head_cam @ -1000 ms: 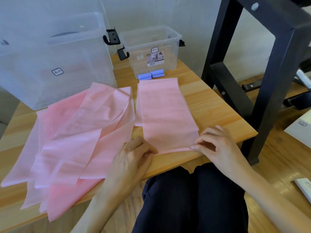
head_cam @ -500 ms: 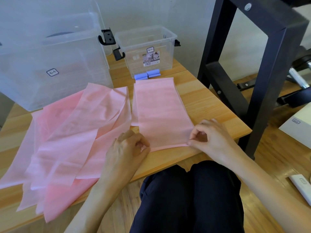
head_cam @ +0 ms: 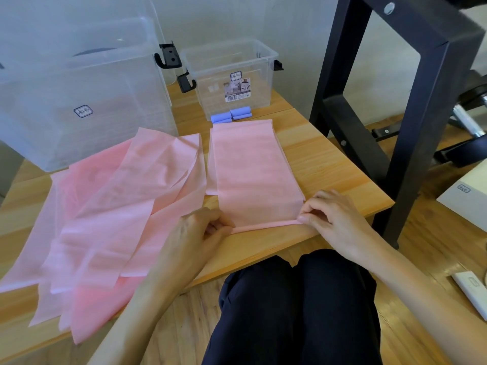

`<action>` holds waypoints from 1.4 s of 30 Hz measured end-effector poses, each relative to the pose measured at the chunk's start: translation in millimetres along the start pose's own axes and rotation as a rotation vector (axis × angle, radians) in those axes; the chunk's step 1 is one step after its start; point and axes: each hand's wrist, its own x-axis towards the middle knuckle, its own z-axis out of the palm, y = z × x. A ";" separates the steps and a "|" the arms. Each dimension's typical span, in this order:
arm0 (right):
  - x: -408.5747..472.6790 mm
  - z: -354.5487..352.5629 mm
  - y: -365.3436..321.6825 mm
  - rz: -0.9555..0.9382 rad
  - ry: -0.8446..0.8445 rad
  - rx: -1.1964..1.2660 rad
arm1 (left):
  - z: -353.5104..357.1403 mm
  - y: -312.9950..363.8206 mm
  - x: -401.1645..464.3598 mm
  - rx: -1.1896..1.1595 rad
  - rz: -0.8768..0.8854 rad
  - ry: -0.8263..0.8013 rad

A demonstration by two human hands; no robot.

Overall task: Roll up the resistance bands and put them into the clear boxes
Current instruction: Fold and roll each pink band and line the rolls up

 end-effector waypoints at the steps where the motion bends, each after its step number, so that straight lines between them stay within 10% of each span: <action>1: 1.2 -0.8 -1.3 0.020 -0.013 -0.028 | -1.0 0.0 1.7 0.007 -0.023 -0.006; 10: -7.5 4.0 2.8 0.045 0.095 0.157 | 3.5 -8.1 -9.6 0.162 0.215 0.100; 42: -5.3 -3.3 -2.1 -0.022 -0.046 0.089 | -4.6 -12.9 -10.9 0.083 0.138 -0.006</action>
